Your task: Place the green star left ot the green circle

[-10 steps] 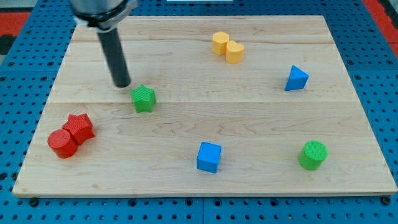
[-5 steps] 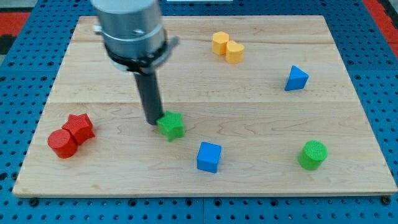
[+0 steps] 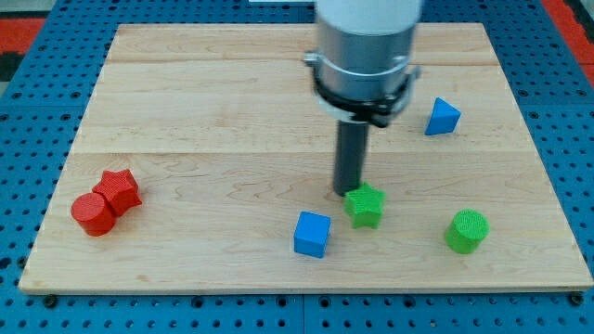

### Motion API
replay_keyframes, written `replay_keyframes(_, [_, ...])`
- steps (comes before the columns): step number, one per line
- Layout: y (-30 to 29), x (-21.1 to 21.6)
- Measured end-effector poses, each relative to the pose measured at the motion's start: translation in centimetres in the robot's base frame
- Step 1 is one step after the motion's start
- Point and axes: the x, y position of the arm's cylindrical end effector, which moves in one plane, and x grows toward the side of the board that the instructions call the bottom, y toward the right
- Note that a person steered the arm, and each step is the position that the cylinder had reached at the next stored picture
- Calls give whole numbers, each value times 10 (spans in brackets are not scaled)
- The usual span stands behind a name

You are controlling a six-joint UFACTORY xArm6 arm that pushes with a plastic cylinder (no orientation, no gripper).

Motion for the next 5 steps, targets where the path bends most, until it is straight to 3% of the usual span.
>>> replay_keyframes(1, [42, 6])
replay_keyframes(3, [-26, -19])
replay_keyframes(5, [61, 16])
